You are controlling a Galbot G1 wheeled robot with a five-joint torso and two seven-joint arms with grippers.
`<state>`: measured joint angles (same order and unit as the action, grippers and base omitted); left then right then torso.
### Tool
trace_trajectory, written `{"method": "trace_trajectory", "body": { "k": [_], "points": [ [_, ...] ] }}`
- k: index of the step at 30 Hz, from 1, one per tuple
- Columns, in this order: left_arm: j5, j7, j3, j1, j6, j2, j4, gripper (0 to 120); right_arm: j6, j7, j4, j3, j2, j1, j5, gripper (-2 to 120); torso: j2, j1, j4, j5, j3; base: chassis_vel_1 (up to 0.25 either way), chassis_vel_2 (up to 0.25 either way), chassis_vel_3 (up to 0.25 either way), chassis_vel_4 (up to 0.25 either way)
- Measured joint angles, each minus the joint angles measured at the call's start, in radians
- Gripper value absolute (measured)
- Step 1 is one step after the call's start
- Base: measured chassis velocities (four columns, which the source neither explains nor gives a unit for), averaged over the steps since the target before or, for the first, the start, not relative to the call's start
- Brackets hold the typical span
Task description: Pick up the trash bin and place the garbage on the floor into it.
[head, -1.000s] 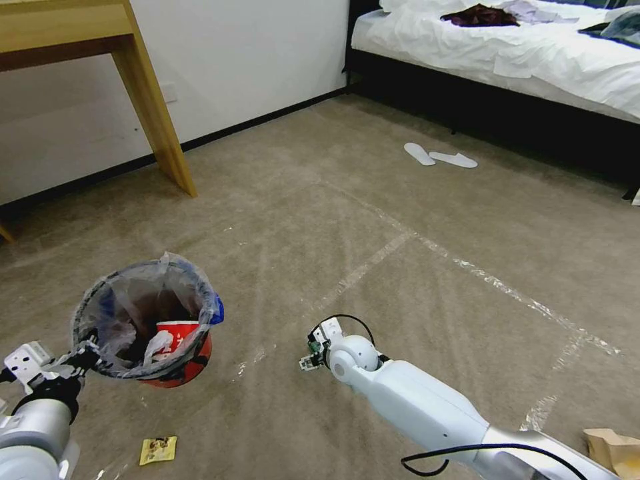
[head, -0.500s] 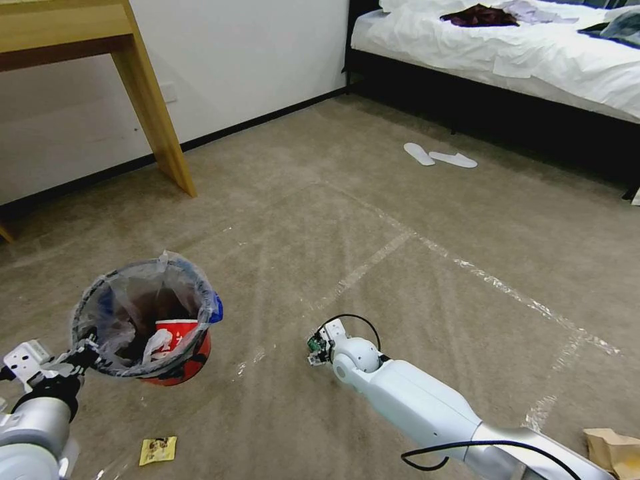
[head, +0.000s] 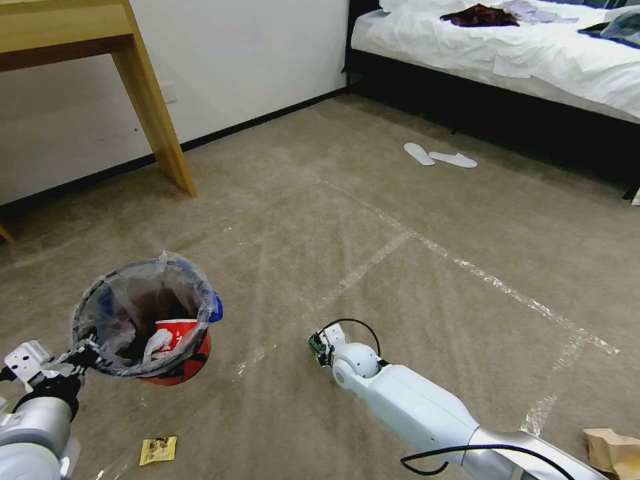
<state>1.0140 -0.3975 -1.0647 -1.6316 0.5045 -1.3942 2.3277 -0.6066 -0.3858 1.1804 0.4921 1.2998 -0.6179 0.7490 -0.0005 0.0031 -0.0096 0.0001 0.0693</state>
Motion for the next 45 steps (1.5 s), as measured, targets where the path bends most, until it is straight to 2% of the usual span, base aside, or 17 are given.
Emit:
{"method": "trace_trajectory", "body": {
  "k": [2, 7, 12, 14, 18, 20, 21, 22, 23, 28, 29, 31, 34, 35, 38, 40, 45],
  "points": [
    [0.000, 0.000, 0.000, -0.001, 0.000, 0.000, 0.000, 2, 0.004, 0.002, 0.003, -0.001, -0.005, -0.003, -0.002, 23, 0.000, 0.000, 0.0000, 0.0001, 0.000, 0.000, 0.000, 0.000, 0.000],
    [0.000, 0.000, 0.000, -0.003, 0.000, 0.002, 0.000, 2, 0.008, -0.004, 0.055, -0.028, -0.022, -0.018, 0.005, 15, 0.000, 0.000, 0.0000, 0.0001, 0.000, 0.000, 0.000, 0.000, 0.000],
    [0.001, 0.000, 0.003, -0.005, 0.000, 0.007, 0.002, 2, 0.013, -0.018, 0.156, -0.085, -0.057, -0.031, 0.022, 14, 0.000, 0.000, 0.0000, 0.0001, 0.000, 0.000, 0.000, 0.000, 0.000],
    [0.003, -0.001, 0.010, -0.007, 0.002, 0.011, 0.005, 2, 0.018, -0.029, 0.278, -0.154, -0.116, -0.037, 0.054, 14, 0.000, 0.000, 0.0001, 0.0002, 0.000, 0.000, 0.000, 0.000, 0.000],
    [0.007, -0.001, 0.016, -0.008, 0.005, 0.015, 0.009, 2, 0.032, -0.028, 0.375, -0.202, -0.169, -0.038, 0.077, 14, 0.000, 0.000, -0.0001, 0.0002, 0.000, 0.000, 0.000, 0.000, 0.000],
    [0.017, -0.002, 0.028, -0.010, 0.010, 0.020, 0.022, 2, 0.105, 0.012, 0.507, -0.265, -0.249, -0.026, 0.083, 14, 0.000, 0.000, -0.0003, 0.0003, 0.000, 0.000, 0.000, 0.000, 0.000],
    [0.017, -0.002, 0.028, -0.010, 0.010, 0.020, 0.022, 2, 0.105, 0.012, 0.507, -0.265, -0.249, -0.026, 0.083, 14, 0.000, 0.000, -0.0003, 0.0003, 0.000, 0.000, 0.000, 0.000, 0.000],
    [0.021, -0.002, 0.035, -0.013, 0.014, 0.024, 0.029, 2, 0.159, 0.046, 0.570, -0.296, -0.284, -0.016, 0.088, 14, 0.000, 0.000, -0.0001, 0.0002, 0.000, 0.000, 0.000, 0.000, 0.000],
    [0.021, -0.002, 0.035, -0.013, 0.014, 0.024, 0.029, 2, 0.159, 0.046, 0.570, -0.296, -0.284, -0.016, 0.088, 14, 0.000, 0.000, -0.0001, 0.0002, 0.000, 0.000, 0.000, 0.000, 0.000],
    [0.028, -0.002, 0.057, -0.019, 0.025, 0.034, 0.037, 2, 0.292, 0.134, 0.722, -0.355, -0.339, -0.007, 0.169, 14, 0.000, 0.000, 0.0000, 0.0003, 0.000, 0.000, 0.000, 0.000, 0.000],
    [0.028, -0.002, 0.057, -0.019, 0.025, 0.034, 0.037, 2, 0.292, 0.134, 0.722, -0.355, -0.339, -0.007, 0.169, 14, 0.000, 0.000, 0.0000, 0.0003, 0.000, 0.000, 0.000, 0.000, 0.000],
    [0.027, 0.000, 0.070, -0.023, 0.030, 0.039, 0.037, 2, 0.363, 0.189, 0.808, -0.355, -0.351, -0.009, 0.213, 14, 0.000, 0.000, 0.0001, 0.0001, 0.000, 0.000, 0.000, 0.000, 0.000],
    [0.027, 0.000, 0.077, -0.022, 0.033, 0.041, 0.038, 2, 0.384, 0.206, 0.863, -0.342, -0.356, -0.008, 0.240, 14, 0.000, 0.000, 0.0000, 0.0001, 0.000, 0.000, 0.000, 0.000, 0.000],
    [0.027, 0.001, 0.084, -0.018, 0.036, 0.041, 0.038, 2, 0.390, 0.210, 0.928, -0.321, -0.361, 0.001, 0.279, 14, 0.000, 0.000, 0.0000, 0.0001, 0.000, 0.000, 0.000, 0.000, 0.000],
    [0.024, 0.001, 0.092, -0.015, 0.038, 0.041, 0.037, 2, 0.384, 0.203, 0.992, -0.290, -0.366, 0.026, 0.332, 14, 0.000, 0.000, 0.0000, 0.0000, 0.000, 0.000, 0.000, 0.000, 0.000],
    [0.021, 0.002, 0.099, -0.012, 0.041, 0.043, 0.034, 2, 0.347, 0.158, 1.058, -0.229, -0.370, 0.087, 0.439, 14, 0.000, 0.000, 0.0000, -0.0002, 0.000, 0.000, 0.000, 0.000, 0.000],
    [0.021, 0.002, 0.104, -0.006, 0.045, 0.048, 0.033, 2, 0.319, 0.100, 1.089, -0.128, -0.361, 0.180, 0.540, 14, 0.000, 0.000, 0.0000, -0.0002, 0.000, 0.000, 0.000, 0.000, 0.000]
  ]
}}
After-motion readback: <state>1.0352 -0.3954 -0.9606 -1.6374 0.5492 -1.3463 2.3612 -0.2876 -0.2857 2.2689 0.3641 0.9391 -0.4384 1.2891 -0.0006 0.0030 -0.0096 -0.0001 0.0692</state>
